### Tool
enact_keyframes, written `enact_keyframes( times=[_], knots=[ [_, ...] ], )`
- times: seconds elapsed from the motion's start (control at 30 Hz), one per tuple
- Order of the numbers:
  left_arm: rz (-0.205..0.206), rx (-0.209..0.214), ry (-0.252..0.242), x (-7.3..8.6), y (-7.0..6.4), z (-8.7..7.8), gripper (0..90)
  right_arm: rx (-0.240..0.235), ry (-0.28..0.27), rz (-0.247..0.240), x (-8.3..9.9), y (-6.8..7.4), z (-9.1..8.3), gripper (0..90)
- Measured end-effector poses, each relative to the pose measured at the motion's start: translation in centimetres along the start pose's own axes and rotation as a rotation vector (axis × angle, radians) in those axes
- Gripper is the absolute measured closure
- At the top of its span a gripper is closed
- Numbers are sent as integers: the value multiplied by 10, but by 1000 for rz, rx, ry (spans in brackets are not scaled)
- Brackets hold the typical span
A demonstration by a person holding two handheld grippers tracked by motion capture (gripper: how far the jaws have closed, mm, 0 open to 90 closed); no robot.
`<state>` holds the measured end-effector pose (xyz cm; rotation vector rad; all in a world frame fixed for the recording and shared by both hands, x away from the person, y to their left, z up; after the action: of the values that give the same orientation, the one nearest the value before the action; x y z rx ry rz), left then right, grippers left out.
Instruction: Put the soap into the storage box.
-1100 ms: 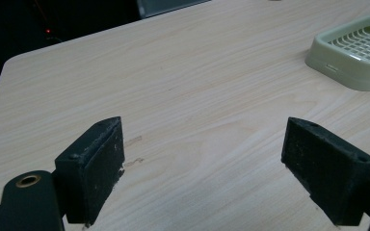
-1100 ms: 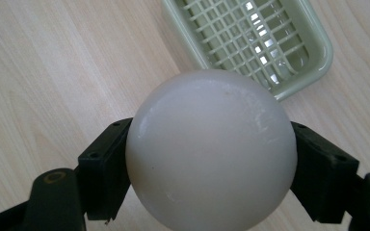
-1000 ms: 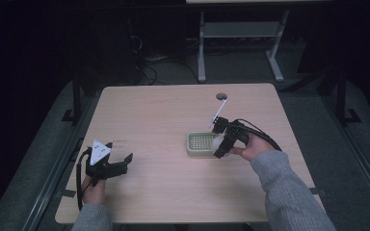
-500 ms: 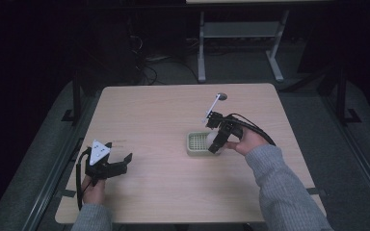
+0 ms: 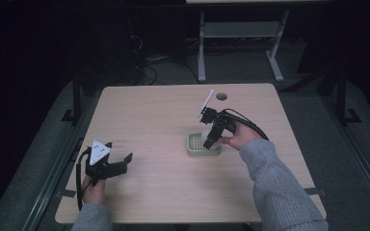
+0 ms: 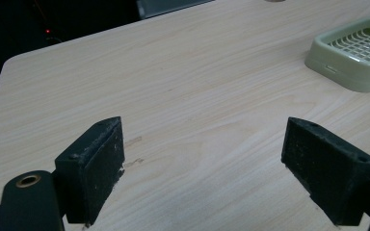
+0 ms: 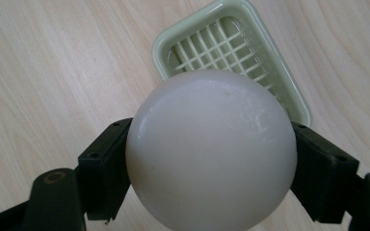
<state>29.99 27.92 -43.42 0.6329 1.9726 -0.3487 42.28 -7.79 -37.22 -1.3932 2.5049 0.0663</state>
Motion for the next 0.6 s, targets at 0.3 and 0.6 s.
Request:
enact_keyframes(
  times=[0.3,0.6],
  knots=[
    [0,0,3,0,0,-1,149,14,26,-12,-11,-1,-1,235],
    [0,1,4,0,1,-1,148,24,30,-9,-21,-6,0,235]
  ],
)
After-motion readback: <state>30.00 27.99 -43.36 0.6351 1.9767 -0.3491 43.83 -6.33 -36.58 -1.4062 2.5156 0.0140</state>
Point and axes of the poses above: each handheld gripper's, and its own axes: z roughly forward along the jaws, x roughly out of its underside, y roughly to its left, the point moved 1 cm from there along z, roughly forward along the jaws, and after that the axes turned 9 degrees about x, right-handed, at the moved point
